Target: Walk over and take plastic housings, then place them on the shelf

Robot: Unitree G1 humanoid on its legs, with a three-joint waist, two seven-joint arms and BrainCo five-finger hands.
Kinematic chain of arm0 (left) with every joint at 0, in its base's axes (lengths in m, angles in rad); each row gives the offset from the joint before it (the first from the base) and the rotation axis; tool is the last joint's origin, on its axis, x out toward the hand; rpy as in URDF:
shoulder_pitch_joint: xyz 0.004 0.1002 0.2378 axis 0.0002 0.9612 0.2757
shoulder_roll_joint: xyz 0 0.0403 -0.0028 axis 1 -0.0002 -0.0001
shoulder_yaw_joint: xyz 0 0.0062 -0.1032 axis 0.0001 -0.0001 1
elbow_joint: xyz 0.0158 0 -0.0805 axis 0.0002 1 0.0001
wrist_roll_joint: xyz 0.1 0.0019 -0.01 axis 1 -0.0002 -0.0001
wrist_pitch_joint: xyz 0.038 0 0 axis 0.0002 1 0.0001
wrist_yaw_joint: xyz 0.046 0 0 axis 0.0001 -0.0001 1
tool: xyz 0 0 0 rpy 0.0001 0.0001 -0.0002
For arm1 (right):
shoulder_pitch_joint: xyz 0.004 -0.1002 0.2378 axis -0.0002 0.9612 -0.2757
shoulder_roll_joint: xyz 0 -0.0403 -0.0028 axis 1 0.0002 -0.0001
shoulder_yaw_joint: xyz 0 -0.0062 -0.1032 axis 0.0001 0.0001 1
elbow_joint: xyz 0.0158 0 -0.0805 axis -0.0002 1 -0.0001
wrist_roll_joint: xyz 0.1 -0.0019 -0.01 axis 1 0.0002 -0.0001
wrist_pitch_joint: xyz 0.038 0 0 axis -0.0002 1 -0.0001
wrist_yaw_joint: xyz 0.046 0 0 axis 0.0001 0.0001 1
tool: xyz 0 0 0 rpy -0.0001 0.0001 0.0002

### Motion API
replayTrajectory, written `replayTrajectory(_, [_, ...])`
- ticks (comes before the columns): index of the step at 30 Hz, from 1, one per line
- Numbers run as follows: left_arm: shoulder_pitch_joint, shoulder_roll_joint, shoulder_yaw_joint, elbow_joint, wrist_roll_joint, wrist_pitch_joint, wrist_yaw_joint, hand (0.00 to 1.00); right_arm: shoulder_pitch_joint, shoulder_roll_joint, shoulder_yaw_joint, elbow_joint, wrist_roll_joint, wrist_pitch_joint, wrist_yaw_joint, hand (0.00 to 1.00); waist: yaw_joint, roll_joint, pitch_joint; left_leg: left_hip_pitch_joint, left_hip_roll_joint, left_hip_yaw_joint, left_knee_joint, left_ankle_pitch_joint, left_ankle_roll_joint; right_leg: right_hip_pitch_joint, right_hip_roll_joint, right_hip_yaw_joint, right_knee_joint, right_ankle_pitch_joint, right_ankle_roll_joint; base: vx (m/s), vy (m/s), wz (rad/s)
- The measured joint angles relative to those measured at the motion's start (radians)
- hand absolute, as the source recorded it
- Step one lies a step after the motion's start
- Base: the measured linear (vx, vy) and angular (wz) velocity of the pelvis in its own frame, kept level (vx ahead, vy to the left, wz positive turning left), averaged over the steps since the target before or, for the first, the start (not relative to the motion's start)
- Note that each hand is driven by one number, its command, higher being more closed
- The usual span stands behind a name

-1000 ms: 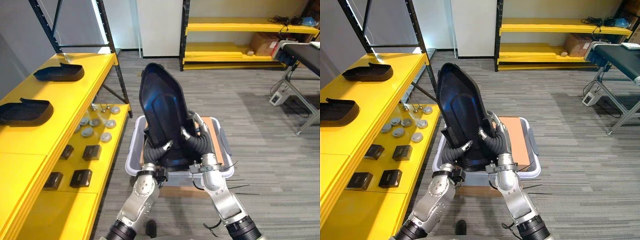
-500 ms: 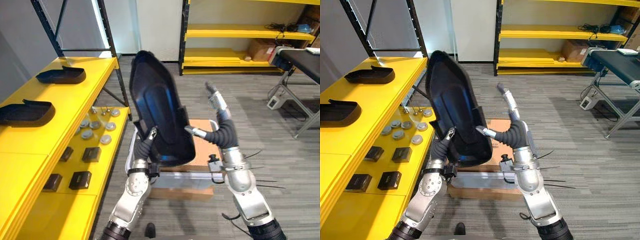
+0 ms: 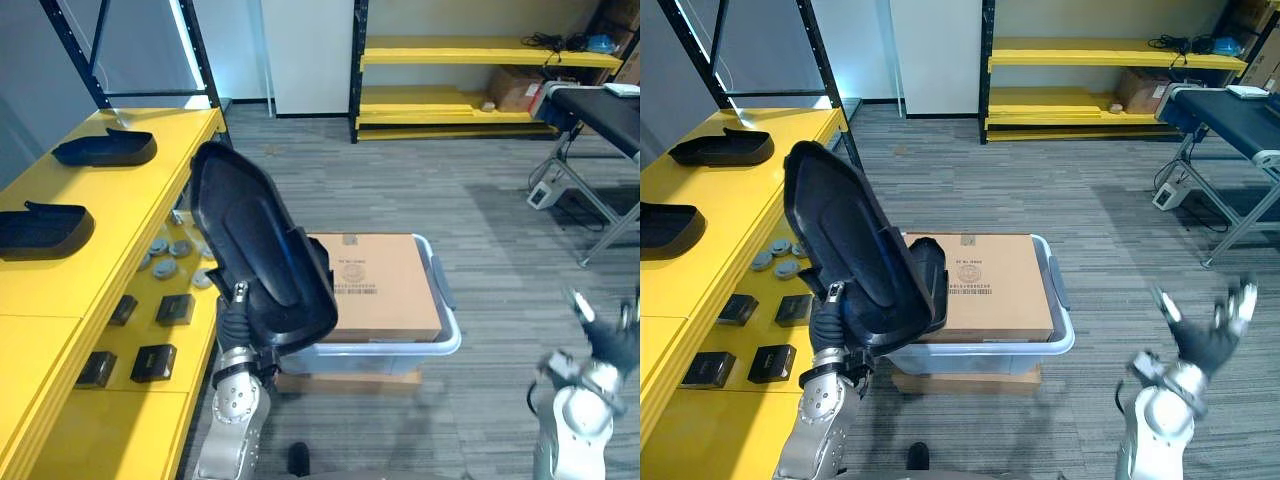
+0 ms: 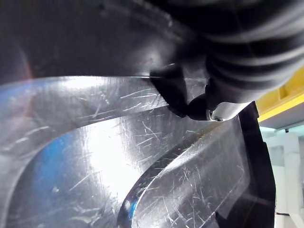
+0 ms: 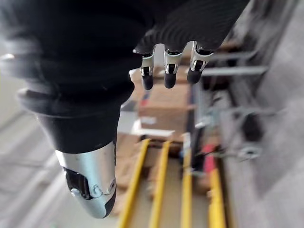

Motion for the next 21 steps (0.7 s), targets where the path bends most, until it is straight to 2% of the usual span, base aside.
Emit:
replayTrajectory(5, [0.005,-0.002,-0.012,0.000,-0.019,-0.012,-0.066,1.00,0.050,0.033,0.076,0.368,0.059,0.064,0.165,0.00,0.012,-0.005,0.004,0.026,0.004,0.000,0.000,-0.010,0.004,0.019,0.000,-0.005,0.048,-0.029,-0.002,0.01,-0.022,0.01])
replayTrajectory(9, [0.035,-0.004,-0.011,-0.005,-0.019,-0.012,-0.092,1.00,0.048,0.057,0.162,0.455,0.065,0.098,0.226,0.00,0.017,-0.014,0.009,0.039,0.000,0.034,0.000,-0.038,-0.003,0.015,-0.012,-0.013,0.098,-0.072,0.004,-0.03,-0.006,0.11])
replayTrajectory(11, [0.059,-0.023,-0.009,-0.012,-0.020,-0.012,-0.109,1.00,0.037,0.069,0.209,0.461,0.059,0.105,0.247,0.00,0.033,-0.015,0.025,0.034,0.002,0.049,0.004,-0.051,-0.010,0.015,-0.021,-0.035,0.127,-0.091,0.013,0.00,-0.008,0.42])
replayTrajectory(13, [0.082,-0.040,-0.009,-0.052,-0.024,-0.012,-0.114,1.00,-0.007,0.063,0.250,0.459,0.039,0.110,0.248,0.00,0.056,-0.012,0.066,-0.054,-0.002,0.034,0.121,-0.052,-0.007,-0.006,-0.027,-0.095,0.194,-0.124,0.010,-0.07,-0.018,0.96])
replayTrajectory(15, [0.090,-0.047,-0.009,-0.075,-0.038,-0.012,-0.120,1.00,-0.028,0.058,0.272,0.458,0.022,0.109,0.247,0.00,0.057,-0.011,0.078,-0.111,-0.007,0.027,0.160,-0.078,0.029,-0.018,-0.042,-0.178,0.227,-0.137,0.000,-0.04,-0.022,1.42])
replayTrajectory(16, [0.080,-0.049,-0.012,-0.077,-0.038,-0.011,-0.127,1.00,-0.033,0.061,0.276,0.457,0.008,0.107,0.247,0.00,0.056,-0.036,0.089,-0.137,-0.010,0.076,0.162,-0.127,0.099,-0.017,-0.076,-0.265,0.206,-0.136,-0.004,-0.04,-0.003,2.06])
replayTrajectory(17, [0.062,-0.054,-0.012,-0.077,-0.038,-0.013,-0.130,1.00,-0.051,0.057,0.277,0.461,-0.005,0.106,0.246,0.00,0.056,-0.039,0.107,-0.176,0.025,0.209,0.222,-0.148,0.128,-0.005,-0.095,-0.341,0.199,-0.135,-0.008,-0.01,0.001,2.03])
replayTrajectory(18, [0.060,-0.057,-0.013,-0.076,-0.040,-0.014,-0.126,1.00,-0.061,0.050,0.276,0.460,-0.012,0.106,0.246,0.00,0.059,-0.033,0.112,-0.188,0.048,0.289,0.265,-0.151,0.133,0.003,-0.099,-0.378,0.199,-0.137,-0.010,0.01,0.021,1.73])
replayTrajectory(19, [0.055,-0.058,-0.020,-0.062,-0.040,-0.014,-0.128,1.00,-0.071,0.034,0.276,0.460,-0.021,0.101,0.245,0.00,0.059,-0.018,0.112,-0.186,0.096,0.436,0.314,-0.169,0.157,0.023,-0.101,-0.441,0.200,-0.145,-0.002,0.12,0.019,1.76])
replayTrajectory(20, [0.029,-0.054,-0.030,-0.029,-0.040,-0.014,-0.128,1.00,-0.071,0.023,0.276,0.461,-0.025,0.100,0.245,0.00,0.043,-0.015,0.112,-0.168,0.118,0.561,0.313,-0.169,0.155,0.061,-0.119,-0.519,0.207,-0.156,0.015,0.15,0.029,1.85])
replayTrajectory(21, [0.014,-0.052,-0.039,-0.012,-0.041,-0.014,-0.128,1.00,-0.070,0.020,0.276,0.461,-0.026,0.100,0.245,0.00,0.039,-0.015,0.112,-0.160,0.122,0.611,0.312,-0.170,0.156,0.076,-0.126,-0.555,0.206,-0.159,0.023,0.21,0.062,1.99])
